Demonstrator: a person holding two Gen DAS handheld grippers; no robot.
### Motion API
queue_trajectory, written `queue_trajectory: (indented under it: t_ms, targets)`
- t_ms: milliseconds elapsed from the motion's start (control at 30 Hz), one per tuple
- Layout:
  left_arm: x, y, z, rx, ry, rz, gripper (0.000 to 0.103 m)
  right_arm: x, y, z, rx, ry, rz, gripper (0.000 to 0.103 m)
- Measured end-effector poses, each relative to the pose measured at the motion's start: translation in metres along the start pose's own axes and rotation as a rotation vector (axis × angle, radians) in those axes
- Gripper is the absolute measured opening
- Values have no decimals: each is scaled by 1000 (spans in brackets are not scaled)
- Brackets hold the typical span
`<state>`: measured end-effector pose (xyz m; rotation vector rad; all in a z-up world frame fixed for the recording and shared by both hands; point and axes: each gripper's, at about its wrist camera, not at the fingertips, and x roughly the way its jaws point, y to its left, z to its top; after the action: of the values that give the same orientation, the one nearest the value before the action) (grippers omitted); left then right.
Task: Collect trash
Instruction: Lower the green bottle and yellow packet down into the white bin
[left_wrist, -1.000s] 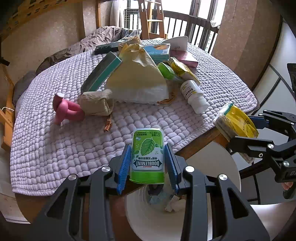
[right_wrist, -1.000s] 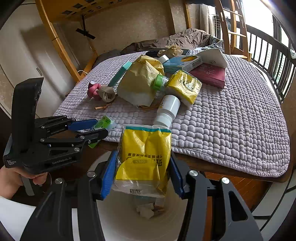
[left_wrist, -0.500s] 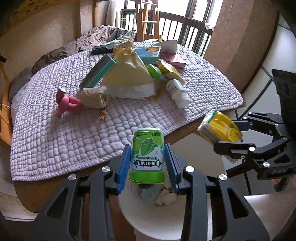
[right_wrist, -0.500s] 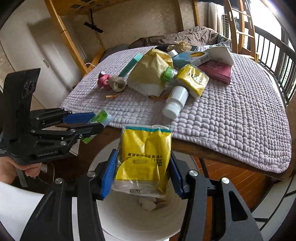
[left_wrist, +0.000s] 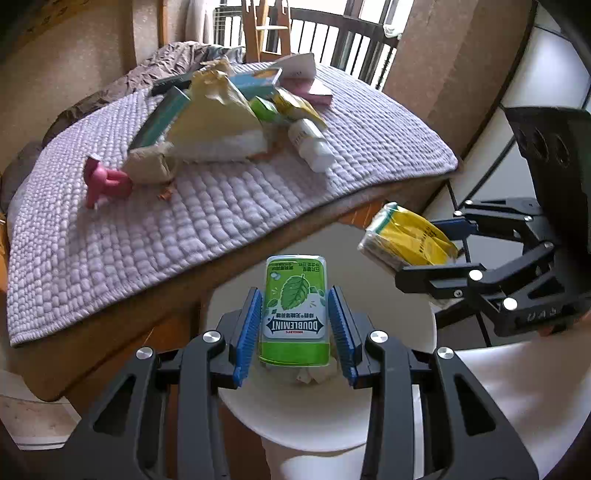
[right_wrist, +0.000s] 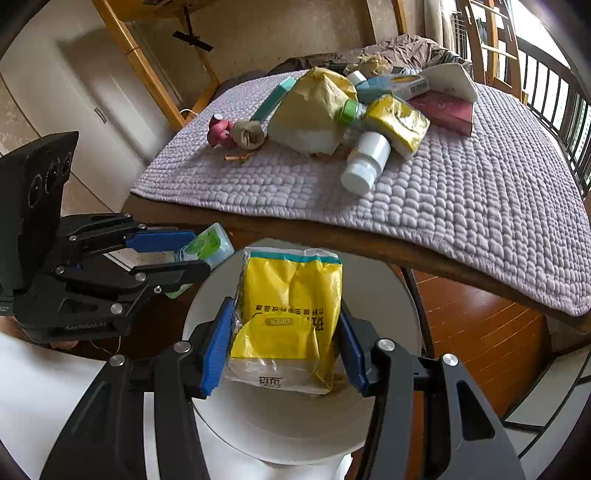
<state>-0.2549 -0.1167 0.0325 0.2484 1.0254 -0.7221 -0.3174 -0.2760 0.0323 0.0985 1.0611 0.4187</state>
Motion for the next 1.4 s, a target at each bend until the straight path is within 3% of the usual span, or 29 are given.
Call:
queue_trajectory:
  t_ms: [733, 1300, 1400]
  targets:
    - [46, -3, -27, 3, 136, -24, 40, 46, -3, -29, 14, 147, 11, 52]
    - [88, 5, -44, -17, 227, -19, 40, 89, -4, -32, 5, 232, -9, 53]
    - [93, 5, -44, -21, 240, -19, 44, 94, -4, -33, 5, 243, -9, 55]
